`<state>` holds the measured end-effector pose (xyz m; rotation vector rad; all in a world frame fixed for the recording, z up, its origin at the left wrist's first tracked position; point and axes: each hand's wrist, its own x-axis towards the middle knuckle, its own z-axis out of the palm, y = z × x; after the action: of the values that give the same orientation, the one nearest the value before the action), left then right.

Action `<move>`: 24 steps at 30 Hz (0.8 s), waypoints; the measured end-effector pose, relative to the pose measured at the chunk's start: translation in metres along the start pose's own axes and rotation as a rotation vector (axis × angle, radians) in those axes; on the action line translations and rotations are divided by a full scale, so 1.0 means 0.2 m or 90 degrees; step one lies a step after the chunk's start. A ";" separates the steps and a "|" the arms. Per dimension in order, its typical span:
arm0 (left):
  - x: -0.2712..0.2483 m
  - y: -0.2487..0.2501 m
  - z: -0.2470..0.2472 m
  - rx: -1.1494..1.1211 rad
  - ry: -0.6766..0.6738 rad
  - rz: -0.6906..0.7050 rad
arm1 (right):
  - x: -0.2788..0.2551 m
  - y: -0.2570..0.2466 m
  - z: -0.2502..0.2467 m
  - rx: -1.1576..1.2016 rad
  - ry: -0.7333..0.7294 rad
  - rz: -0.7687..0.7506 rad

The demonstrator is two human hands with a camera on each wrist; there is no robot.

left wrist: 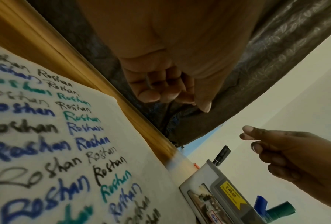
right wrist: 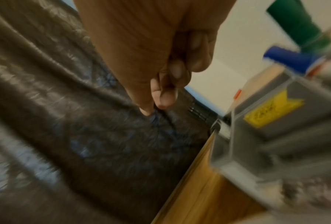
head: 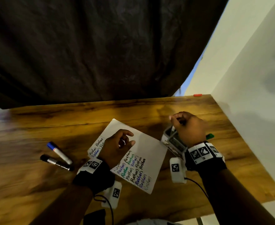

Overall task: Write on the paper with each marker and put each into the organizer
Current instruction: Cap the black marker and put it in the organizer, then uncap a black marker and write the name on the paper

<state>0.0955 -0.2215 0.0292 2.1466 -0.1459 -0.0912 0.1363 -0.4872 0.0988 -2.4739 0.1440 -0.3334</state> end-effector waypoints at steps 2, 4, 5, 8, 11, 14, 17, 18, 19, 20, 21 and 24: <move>-0.04 -0.07 -0.07 -0.010 0.003 -0.019 | -0.05 -0.08 0.06 0.034 -0.036 -0.017; -0.11 -0.15 -0.14 -0.040 0.017 -0.037 | -0.10 -0.18 0.13 0.027 -0.119 -0.043; -0.14 -0.19 -0.18 -0.047 0.030 -0.046 | -0.13 -0.23 0.18 0.021 -0.152 -0.065; -0.25 -0.28 -0.33 -0.027 0.073 -0.091 | -0.23 -0.39 0.34 0.020 -0.156 -0.142; -0.36 -0.41 -0.50 -0.012 0.110 -0.136 | -0.31 -0.54 0.53 0.019 -0.242 -0.187; -0.47 -0.56 -0.62 -0.024 0.169 -0.160 | -0.37 -0.67 0.69 0.033 -0.308 -0.221; -0.57 -0.68 -0.72 0.005 0.233 -0.156 | -0.45 -0.79 0.85 0.044 -0.366 -0.265; -0.60 -0.71 -0.76 0.015 0.246 -0.158 | -0.48 -0.84 0.91 0.046 -0.393 -0.275; -0.63 -0.75 -0.79 0.019 0.252 -0.164 | -0.50 -0.89 0.95 0.043 -0.417 -0.287; -0.65 -0.77 -0.81 0.021 0.253 -0.172 | -0.52 -0.92 1.00 0.033 -0.436 -0.300; -0.66 -0.79 -0.83 0.015 0.251 -0.182 | -0.54 -0.96 1.04 0.018 -0.448 -0.312; -0.69 -0.82 -0.85 0.040 0.245 -0.207 | -0.61 -1.04 1.17 -0.006 -0.470 -0.323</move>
<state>-0.0096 0.0290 -0.0139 2.1903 0.4291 0.1400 0.0879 -0.1641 0.0208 -2.4450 -0.7899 0.3890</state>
